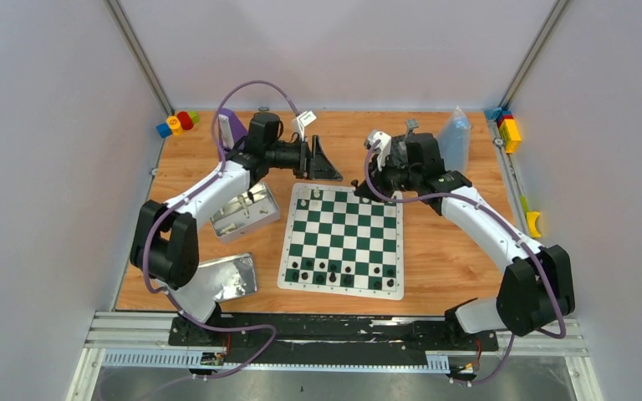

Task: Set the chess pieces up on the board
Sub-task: Place the chess piece on the chessboard.

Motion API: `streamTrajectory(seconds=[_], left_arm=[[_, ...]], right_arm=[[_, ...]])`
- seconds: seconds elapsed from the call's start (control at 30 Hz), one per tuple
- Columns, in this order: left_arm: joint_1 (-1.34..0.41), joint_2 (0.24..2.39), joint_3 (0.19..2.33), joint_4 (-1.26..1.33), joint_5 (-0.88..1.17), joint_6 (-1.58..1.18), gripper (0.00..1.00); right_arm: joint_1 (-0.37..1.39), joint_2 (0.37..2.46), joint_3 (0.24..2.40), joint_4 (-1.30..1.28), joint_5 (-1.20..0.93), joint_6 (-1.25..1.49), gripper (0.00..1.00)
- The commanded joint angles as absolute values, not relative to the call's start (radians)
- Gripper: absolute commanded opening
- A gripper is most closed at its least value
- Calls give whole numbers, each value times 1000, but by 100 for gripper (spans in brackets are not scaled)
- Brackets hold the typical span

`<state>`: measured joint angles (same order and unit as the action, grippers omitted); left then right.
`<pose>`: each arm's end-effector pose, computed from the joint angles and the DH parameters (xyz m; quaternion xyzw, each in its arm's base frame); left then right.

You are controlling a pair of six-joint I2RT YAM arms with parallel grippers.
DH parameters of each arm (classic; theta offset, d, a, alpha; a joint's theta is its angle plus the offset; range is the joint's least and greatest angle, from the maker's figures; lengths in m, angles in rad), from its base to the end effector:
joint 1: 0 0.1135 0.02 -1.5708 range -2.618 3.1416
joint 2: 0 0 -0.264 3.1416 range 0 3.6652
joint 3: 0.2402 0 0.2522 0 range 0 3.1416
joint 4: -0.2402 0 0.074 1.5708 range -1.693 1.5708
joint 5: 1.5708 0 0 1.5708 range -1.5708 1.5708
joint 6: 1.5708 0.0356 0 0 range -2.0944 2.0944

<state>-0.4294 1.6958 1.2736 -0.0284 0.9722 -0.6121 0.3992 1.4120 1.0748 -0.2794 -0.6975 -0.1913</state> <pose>0.3384 -0.1873 0.2888 0.1788 0.7686 -0.5770 0.2105 0.2785 0.1423 0.2912 -0.3930 0.7531 0.3467 0.3977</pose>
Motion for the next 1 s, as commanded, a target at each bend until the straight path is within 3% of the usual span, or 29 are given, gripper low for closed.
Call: streamTrajectory(seconds=[0.0, 0.13, 0.33, 0.53, 0.97], left_arm=[[-404, 1559, 1334, -320, 821, -303, 85], [-340, 1460, 1353, -523, 575, -119, 98], [-183, 1319, 1339, -628, 438, -15, 100], [-169, 1207, 1293, -633, 378, 25, 100], [-170, 1173, 1270, -607, 372, 33, 100]], right_arm=[[418, 1361, 1122, -534, -619, -440, 0], [500, 1388, 1152, -758, -411, -597, 0], [665, 1498, 1161, -956, -53, -686, 1], [737, 1693, 1224, -1121, 200, -711, 5], [763, 1891, 1317, -1241, 351, -755, 9]])
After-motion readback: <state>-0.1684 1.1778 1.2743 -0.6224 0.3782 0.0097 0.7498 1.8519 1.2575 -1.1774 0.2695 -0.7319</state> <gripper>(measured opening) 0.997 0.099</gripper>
